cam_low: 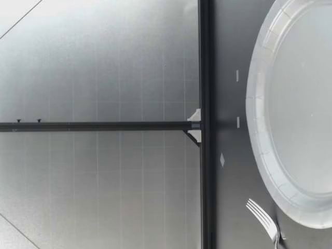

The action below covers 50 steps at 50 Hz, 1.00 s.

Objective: Pick up the fork and place it on the plate.

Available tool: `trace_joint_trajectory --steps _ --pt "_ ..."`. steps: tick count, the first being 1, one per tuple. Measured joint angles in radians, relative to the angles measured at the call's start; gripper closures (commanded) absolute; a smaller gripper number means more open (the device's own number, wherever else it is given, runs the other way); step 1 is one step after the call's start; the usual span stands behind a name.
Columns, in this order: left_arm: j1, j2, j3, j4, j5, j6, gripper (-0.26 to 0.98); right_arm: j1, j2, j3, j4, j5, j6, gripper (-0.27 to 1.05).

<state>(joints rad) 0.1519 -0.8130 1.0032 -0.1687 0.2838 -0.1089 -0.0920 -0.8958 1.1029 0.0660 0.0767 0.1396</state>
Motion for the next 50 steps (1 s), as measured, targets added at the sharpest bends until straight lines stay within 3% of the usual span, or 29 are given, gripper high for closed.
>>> trace_joint_trajectory --steps 5,12,19,25,39,50 --pt "0.0 0.041 0.021 -0.003 -0.017 -0.04 0.79 -0.006 0.021 0.011 0.0 0.005 0.017 0.78" --pt "0.0 0.055 0.061 -0.005 -0.028 -0.091 0.68 -0.006 0.006 0.043 0.0 -0.026 0.049 0.53" --pt "0.002 0.078 0.086 -0.006 -0.014 -0.121 0.36 -0.008 0.015 0.066 0.0 -0.061 0.078 0.31" --pt "0.002 0.121 0.086 -0.006 0.0 -0.133 0.08 -0.011 0.069 0.067 0.0 -0.06 0.089 0.29" --pt "0.006 0.339 0.028 0.026 0.009 -0.123 0.16 -0.021 0.215 0.058 -0.002 -0.031 0.089 0.29" --pt "0.067 0.558 -0.008 0.091 0.052 -0.114 0.16 -0.023 0.224 0.058 0.0 -0.051 0.123 0.29"
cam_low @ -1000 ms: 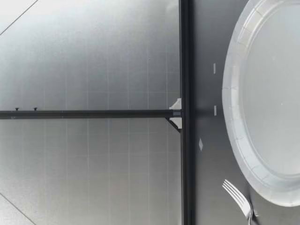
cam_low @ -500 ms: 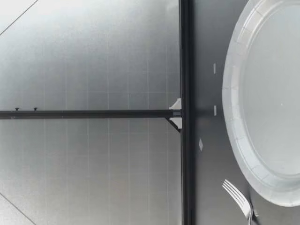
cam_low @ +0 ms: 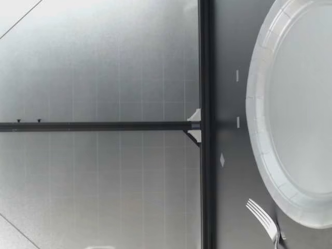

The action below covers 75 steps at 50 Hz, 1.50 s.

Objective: Pick up the fork and place it on the plate.

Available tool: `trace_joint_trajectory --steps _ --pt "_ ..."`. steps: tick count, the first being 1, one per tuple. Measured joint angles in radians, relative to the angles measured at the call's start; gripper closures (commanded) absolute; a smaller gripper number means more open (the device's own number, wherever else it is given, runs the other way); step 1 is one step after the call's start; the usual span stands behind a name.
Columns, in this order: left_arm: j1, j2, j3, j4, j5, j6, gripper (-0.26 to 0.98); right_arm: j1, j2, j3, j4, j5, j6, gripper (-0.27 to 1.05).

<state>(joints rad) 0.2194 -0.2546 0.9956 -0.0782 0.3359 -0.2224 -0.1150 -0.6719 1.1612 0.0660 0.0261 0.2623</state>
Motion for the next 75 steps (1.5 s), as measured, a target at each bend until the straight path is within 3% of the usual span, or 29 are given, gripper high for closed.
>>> trace_joint_trajectory --steps 13,30,51,57,69,75 --pt "0.075 0.1 -0.018 0.067 -0.043 0.011 0.16 0.0 -0.005 0.017 0.002 -0.032 0.028 0.29" --pt "0.077 0.19 -0.026 0.071 -0.08 0.011 0.16 0.003 -0.006 0.025 0.002 -0.037 0.032 0.29" --pt "0.077 0.201 -0.041 0.074 -0.095 0.006 0.19 0.028 -0.006 0.043 0.0 -0.069 0.055 0.29" --pt "0.078 0.201 -0.041 0.074 -0.095 0.005 0.3 0.035 -0.008 0.043 0.0 -0.083 0.057 0.29" --pt "0.078 0.21 -0.043 0.072 -0.094 0.009 0.73 0.046 -0.008 0.043 0.0 -0.089 0.057 0.29" --pt "0.078 0.202 -0.044 0.072 -0.08 0.011 0.76 0.048 -0.009 0.043 0.0 -0.106 0.057 0.29"
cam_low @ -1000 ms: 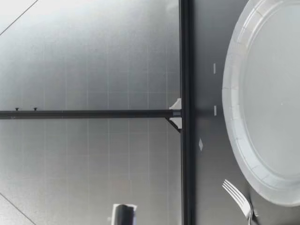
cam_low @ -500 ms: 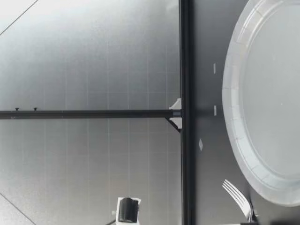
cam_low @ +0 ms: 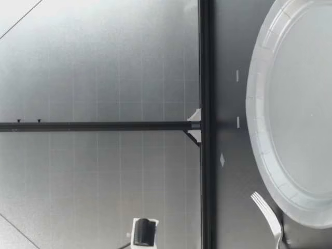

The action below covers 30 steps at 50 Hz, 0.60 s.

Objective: Pick up the fork and place it on the plate.

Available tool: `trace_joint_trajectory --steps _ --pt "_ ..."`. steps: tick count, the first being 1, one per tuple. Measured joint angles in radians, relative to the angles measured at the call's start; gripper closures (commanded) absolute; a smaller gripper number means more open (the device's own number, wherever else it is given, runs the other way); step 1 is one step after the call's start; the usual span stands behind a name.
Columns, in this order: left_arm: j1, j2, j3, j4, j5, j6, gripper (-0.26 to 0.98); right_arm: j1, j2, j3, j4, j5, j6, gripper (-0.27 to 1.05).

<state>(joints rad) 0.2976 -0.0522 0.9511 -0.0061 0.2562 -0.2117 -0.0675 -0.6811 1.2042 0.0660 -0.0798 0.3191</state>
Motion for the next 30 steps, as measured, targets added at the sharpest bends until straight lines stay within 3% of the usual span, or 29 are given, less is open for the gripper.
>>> trace_joint_trajectory --steps 6,15,21,30 --pt "0.0 -0.078 -0.043 0.0 0.041 0.031 0.76 0.0 0.002 -0.008 0.0 -0.014 -0.011 0.29" --pt "0.0 -0.279 -0.173 0.0 0.008 0.115 0.76 0.0 0.029 -0.046 -0.072 -0.126 -0.06 0.29" --pt "-0.003 -0.393 -0.187 0.0 -0.25 0.13 0.76 0.0 0.06 -0.048 -0.126 -0.331 -0.112 0.28" --pt "-0.074 -0.407 -0.051 0.002 -0.854 0.114 0.76 0.0 0.176 -0.089 -0.143 -0.584 -0.209 0.27"
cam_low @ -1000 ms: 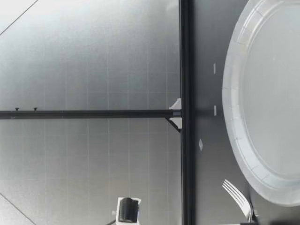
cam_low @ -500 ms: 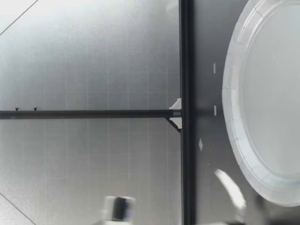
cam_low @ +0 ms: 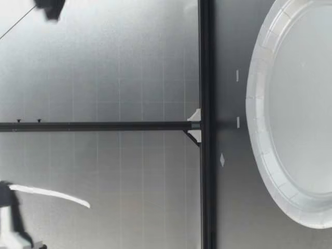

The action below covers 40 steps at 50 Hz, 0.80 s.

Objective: Pick up the fork and place it on the plate.

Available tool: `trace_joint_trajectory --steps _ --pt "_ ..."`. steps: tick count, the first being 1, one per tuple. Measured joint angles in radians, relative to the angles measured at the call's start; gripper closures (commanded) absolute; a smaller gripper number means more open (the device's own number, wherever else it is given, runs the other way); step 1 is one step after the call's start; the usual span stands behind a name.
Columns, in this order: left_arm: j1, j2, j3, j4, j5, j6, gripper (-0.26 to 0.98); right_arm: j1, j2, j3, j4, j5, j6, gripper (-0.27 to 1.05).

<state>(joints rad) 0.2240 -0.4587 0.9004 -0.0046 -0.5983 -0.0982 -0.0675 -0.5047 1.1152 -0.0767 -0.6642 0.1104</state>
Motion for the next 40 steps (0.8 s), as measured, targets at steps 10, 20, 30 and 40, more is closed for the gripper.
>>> trace_joint_trajectory --steps 10,20,30,40 --pt "-0.077 0.133 0.011 0.008 -0.368 -0.051 0.76 0.0 0.198 -0.109 0.015 -0.092 -0.028 0.19" --pt "-0.112 0.245 -0.084 0.089 -0.385 -0.064 0.76 0.0 0.325 -0.201 0.054 -0.149 -0.021 0.17" --pt "-0.114 0.287 -0.109 0.094 -0.385 -0.071 0.76 0.0 0.359 -0.233 0.057 -0.201 0.043 0.17" --pt "-0.12 0.308 -0.126 0.097 -0.396 -0.072 0.76 0.002 0.399 -0.256 0.057 -0.221 0.052 0.17"
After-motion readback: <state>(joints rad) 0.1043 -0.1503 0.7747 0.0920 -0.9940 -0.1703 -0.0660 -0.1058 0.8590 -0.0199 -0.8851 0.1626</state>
